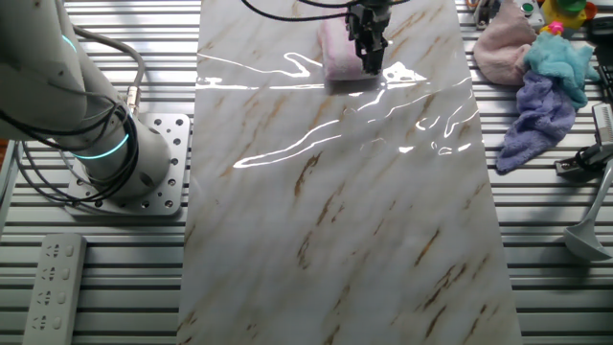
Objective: Clean the table with a cloth
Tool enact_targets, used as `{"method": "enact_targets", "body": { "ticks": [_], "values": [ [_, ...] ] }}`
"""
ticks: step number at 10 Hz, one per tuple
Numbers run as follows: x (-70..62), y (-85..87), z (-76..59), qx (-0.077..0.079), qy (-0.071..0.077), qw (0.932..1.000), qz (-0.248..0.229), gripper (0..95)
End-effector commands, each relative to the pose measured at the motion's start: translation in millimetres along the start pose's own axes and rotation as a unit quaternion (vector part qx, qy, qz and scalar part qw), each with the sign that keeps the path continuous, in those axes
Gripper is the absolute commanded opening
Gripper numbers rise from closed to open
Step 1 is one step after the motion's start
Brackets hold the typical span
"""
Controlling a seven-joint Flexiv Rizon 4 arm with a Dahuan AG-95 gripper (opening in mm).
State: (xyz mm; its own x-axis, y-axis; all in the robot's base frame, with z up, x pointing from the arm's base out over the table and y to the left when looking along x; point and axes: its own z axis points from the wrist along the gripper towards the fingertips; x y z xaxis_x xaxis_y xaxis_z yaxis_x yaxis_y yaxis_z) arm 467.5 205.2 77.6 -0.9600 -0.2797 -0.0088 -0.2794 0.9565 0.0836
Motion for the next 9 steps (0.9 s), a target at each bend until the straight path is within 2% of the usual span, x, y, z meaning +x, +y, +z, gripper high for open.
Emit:
{"method": "enact_targets", "body": {
  "ticks": [1,7,9],
  "values": [
    [-0.9,0.0,0.4,0.008,-0.031,0.9980,0.055,76.0],
    [-0.9,0.0,0.4,0.009,-0.028,0.9965,0.078,76.0],
    [-8.8,11.2,3.4,0.007,-0.022,0.9967,0.077,76.0]
  ]
}}
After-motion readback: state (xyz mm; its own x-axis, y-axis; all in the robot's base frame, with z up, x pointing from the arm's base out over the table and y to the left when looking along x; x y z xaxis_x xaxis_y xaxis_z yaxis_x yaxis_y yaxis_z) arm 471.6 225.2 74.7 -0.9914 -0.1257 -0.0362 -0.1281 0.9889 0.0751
